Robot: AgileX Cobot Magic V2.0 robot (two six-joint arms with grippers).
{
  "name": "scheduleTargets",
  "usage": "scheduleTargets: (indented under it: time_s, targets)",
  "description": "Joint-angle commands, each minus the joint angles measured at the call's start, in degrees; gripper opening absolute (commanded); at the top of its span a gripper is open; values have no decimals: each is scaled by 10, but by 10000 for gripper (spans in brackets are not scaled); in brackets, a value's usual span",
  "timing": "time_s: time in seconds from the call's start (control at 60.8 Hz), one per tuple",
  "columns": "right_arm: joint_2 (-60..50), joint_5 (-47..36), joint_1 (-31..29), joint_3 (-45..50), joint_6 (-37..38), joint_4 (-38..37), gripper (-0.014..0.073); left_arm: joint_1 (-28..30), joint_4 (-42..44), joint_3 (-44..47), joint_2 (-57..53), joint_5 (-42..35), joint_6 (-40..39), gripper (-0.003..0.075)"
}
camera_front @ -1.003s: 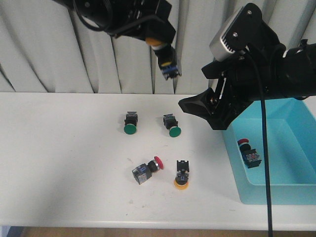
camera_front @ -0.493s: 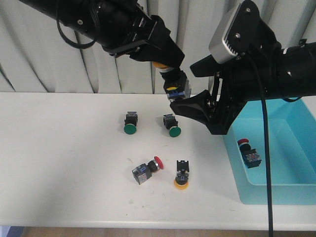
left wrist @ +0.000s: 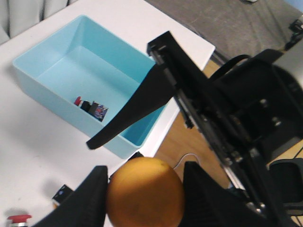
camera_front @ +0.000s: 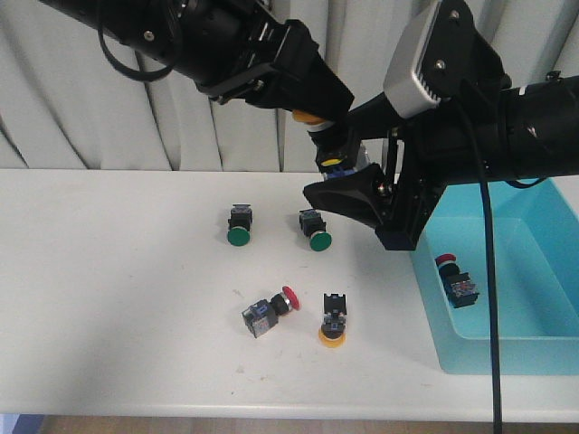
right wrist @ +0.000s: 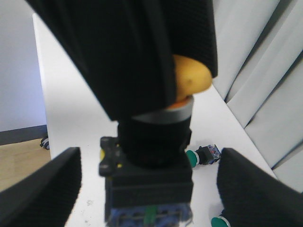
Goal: Pick red and yellow buttons and place in box
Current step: 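Lift the yellow button and pass it to the right gripper, then carry the yellow button with the right gripper into the box and release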
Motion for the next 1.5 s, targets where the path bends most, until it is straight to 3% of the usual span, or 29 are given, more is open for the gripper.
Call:
scheduleTargets:
  time_s: [0.0,0.23,0.247,0.395,0.576,0.658,0.79,0.905,1.003,1.151,1.349,1.431,1.48]
  targets:
    - [-18,-20,-1,-15,-9,43,447,-2,-45,-12,-28,-27,2,-7]
    - [-18,-21,-1,-15,-13,61,-16,-2,-48,-12,-28,-31,3,-5]
    - [-18,-28,-1,-15,-7,58,-7,-2,-48,-12,-28,-34,46,53]
    - [-18,-43,-1,-15,4,49,-6,-2,-48,-12,-28,-32,109,181]
    - [-18,-72,-1,-15,37,18,-4,-2,-48,-12,-29,-31,123,396]
    - [-18,-96,-3,-15,66,-2,-3,-2,-46,-12,-29,-31,125,465]
    - [-18,-153,-3,-15,137,-60,-2,-2,-35,-12,-30,-33,125,504]
    - [-18,-210,-3,-15,221,-136,0,-2,7,-13,-32,-58,124,498]
    - [-18,-258,-20,-17,320,-207,1,-2,112,-13,-37,-95,93,470]
    - [-5,-291,-96,-19,472,-284,4,-2,329,-13,-51,-126,-27,381]
    - [48,-237,-208,-19,551,-345,7,-2,578,-13,-63,-105,-124,138]
    - [82,-216,-241,-19,566,-362,10,-2,618,-12,-65,-84,-137,13]
    - [103,-207,-255,-19,578,-368,10,-2,624,-12,-65,-79,-141,-8]
